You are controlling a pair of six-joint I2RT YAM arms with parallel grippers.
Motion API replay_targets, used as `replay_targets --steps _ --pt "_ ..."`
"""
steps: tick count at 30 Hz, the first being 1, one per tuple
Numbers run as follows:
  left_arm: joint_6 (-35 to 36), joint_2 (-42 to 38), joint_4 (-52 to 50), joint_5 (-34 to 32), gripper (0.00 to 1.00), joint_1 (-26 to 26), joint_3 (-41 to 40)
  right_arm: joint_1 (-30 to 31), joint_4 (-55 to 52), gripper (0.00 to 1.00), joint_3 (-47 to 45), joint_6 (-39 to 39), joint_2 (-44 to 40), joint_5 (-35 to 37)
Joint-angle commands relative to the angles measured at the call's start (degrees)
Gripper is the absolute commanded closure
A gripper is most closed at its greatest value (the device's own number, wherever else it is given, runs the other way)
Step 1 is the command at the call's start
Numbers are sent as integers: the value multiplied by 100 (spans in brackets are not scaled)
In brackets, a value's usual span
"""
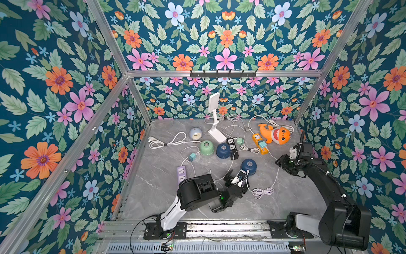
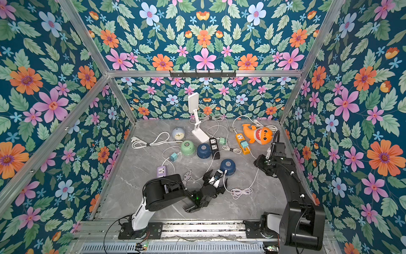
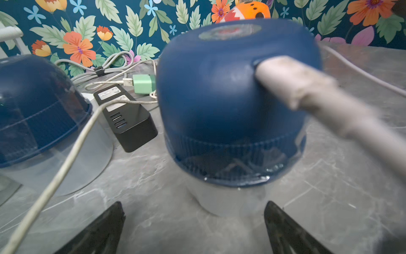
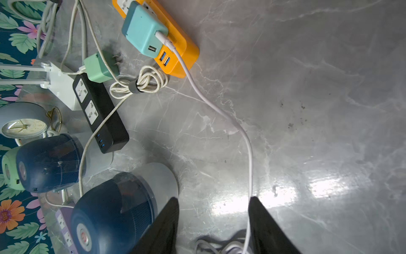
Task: Charge the cordless meat grinders
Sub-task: Place the cordless meat grinder at the center of the board, then pick up the plug from the socket.
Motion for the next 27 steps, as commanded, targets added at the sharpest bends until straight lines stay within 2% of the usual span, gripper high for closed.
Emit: replay_targets --steps 1,7,10,14,17,21,22,27 --pt "-167 -146 184 -122 0 -6 -221 80 -325 43 139 -18 -136 157" --pt "-257 -371 158 -322 0 -78 -505 249 -486 42 447 -121 -231 429" --pt "-281 -807 -136 -658 0 -154 -683 387 -550 44 793 -326 93 511" --pt "-689 -1769 -1500 -982 1 -210 -729 514 -524 45 1314 -588 837 510" --pt "-1187 -2600 -3114 -863 2 -208 -477 661 -565 45 1847 -760 1567 631" --pt "-1523 -3492 -4687 -667 1 -205 -146 1034 -751 40 2678 -1082 2488 1144" --pt "-1573 -3717 -4865 -658 1 -204 -192 1117 -840 40 2922 -1165 2895 1289" --pt "-1665 -5017 -5047 -581 0 -189 -902 1266 -1168 40 3747 -1425 3811 1803"
